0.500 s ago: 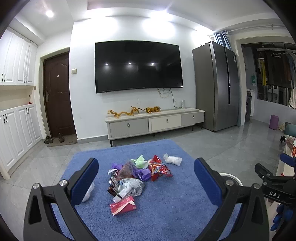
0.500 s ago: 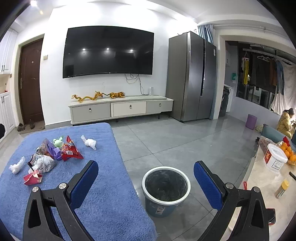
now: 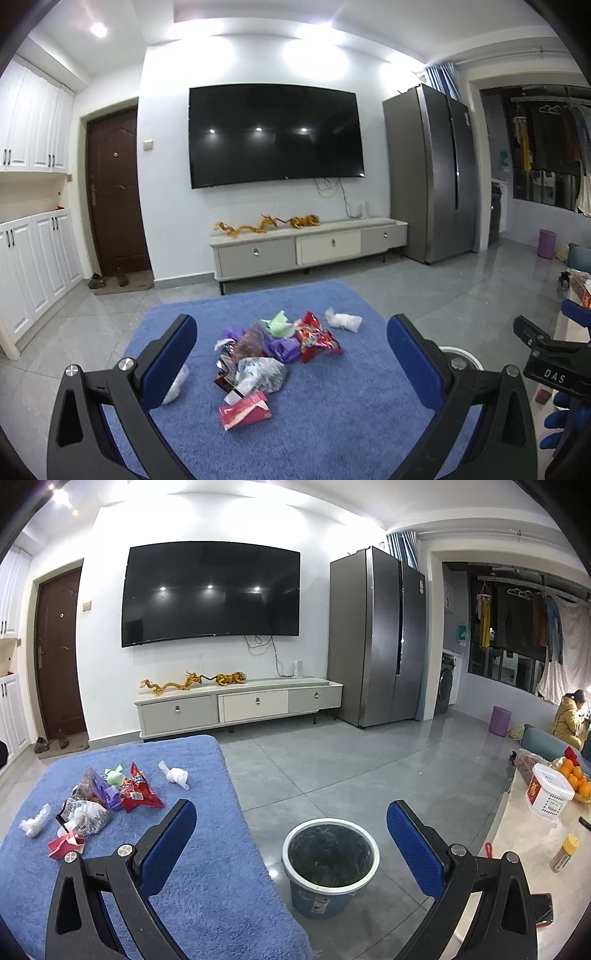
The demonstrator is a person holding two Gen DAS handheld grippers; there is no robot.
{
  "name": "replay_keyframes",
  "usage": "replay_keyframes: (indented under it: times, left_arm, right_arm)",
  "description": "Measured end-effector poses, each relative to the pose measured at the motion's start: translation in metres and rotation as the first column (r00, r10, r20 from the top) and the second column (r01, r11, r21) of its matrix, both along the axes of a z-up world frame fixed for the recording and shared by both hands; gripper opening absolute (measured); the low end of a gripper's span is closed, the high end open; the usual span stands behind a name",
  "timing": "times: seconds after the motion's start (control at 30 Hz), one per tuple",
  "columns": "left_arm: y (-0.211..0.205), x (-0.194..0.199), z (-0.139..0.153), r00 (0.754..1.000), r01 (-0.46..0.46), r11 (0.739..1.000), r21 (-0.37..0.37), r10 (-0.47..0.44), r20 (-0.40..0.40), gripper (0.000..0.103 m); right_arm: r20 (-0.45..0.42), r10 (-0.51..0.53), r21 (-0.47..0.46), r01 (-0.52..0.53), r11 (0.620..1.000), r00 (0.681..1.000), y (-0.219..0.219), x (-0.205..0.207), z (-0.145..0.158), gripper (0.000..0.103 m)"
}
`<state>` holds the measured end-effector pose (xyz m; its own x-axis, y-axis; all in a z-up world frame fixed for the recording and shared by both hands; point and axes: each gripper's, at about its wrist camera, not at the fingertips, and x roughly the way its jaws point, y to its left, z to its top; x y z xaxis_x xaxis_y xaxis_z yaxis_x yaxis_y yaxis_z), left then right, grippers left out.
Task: Collect trash
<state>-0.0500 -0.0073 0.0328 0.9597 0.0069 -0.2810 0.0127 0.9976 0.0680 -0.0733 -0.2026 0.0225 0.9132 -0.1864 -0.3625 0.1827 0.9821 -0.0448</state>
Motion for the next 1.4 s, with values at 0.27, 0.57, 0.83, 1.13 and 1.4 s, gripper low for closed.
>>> replay_keyframes:
  times: [0.27,0.57,0.83,1.13,1.4]
  left_arm:
    - [-0.002,0.001,-0.002,1.000,-0.002,1.000,0.006,0.002,-0.008,0.103]
    - [-0.001,0.000,-0.003,1.000,-0.004,1.000,0.010,0.004,-0.001,0.103]
    - [-0.002,0.001,-0.005,1.000,0.024,1.000,0.008,-0.024,-0.011,0.103]
    - [-0.006,0.011,-0.018,0.996,0.060,0.998,-0.017,-0.061,-0.058,0.103]
    - [-0.045,0.007,-0.047,0.955,0.271,0.962,0.024,-0.265,-0.133,0.103]
  right_arm:
    - [-0.085,0.026,0.004,-0.025,1.000,0.996,0.008,0.005,-0.004,0.103]
    - [-0.083,0.020,0.025,-0.018,1.000,0.996,0.007,0.001,-0.003,0.103]
    - [-0.055,-0.005,-0.011,0.004,1.000,0.998,0.009,0.002,-0.002,0.103]
    - [-0.060,0.000,0.024,0.001,1.000,0.998,0.005,0.004,-0.007,0.103]
    - [-0.124,-0.001,0.026,0.004,1.000,0.992,0.002,0.012,-0.022,0.103]
